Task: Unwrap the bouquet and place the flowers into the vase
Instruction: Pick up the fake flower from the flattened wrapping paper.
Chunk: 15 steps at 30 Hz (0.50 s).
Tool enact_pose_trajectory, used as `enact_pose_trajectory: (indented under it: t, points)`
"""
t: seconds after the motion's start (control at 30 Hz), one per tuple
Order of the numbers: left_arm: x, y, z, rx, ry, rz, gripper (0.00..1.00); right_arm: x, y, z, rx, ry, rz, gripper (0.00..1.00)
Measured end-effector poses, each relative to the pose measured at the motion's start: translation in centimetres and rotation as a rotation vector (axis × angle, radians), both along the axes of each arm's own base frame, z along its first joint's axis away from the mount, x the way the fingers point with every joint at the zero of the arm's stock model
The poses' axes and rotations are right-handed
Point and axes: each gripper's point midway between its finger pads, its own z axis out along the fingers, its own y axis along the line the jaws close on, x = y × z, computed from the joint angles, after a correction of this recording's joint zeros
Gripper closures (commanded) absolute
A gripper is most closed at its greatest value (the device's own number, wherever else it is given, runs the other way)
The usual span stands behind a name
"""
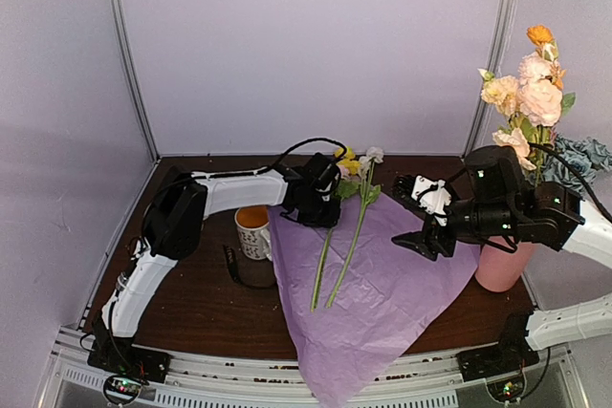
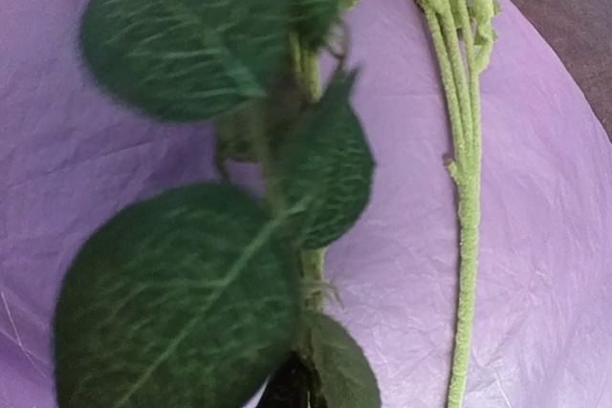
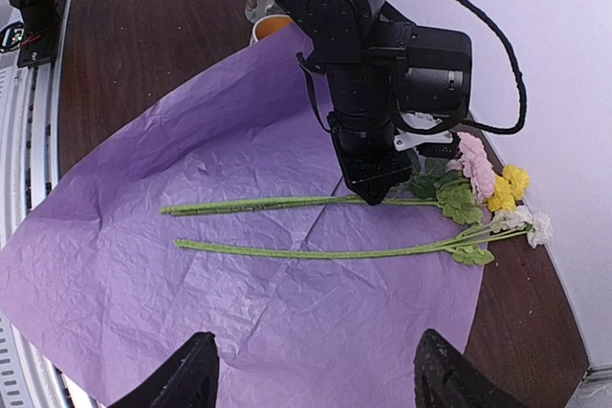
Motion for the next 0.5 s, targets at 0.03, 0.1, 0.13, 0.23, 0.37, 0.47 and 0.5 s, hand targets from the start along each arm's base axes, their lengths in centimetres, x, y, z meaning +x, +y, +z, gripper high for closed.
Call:
enact_pose_trajectory:
  t: [0.03,0.1,0.13,0.23,0.37,0.47,0.5]
  points:
    - [-0.1,0.1,0.0,-0.003,0.001,0.004,0.94,0.0,0.0,0.0,0.001,0.0,0.0,0.29]
    - [-0.4,0.4,0.2,-0.007,0.005,0.009,0.94,0.0,0.0,0.0,0.001,0.0,0.001,0.29]
    - [-0.6,0.6,0.3,-0.01,0.006,0.009,0.95,0.0,0.0,0.0,0.001,0.0,0.001,0.29]
    - [-1.3,1.1,1.6,-0.032,0.004,0.01,0.98,0.0,0.0,0.0,0.001,0.001,0.002,0.29]
    - [-2.3,1.3,4.2,-0.103,-0.009,0.002,0.97,0.0,0.1,-0.1,-0.001,0.003,0.003,0.29]
    - [-2.4,0.7,6.8,-0.173,-0.034,-0.01,1.0,0.0,0.1,-0.1,-0.002,0.004,0.003,0.29]
    - [-2.4,0.5,7.6,-0.196,-0.046,-0.014,1.0,0.0,0.1,-0.1,-0.002,0.004,0.003,0.29]
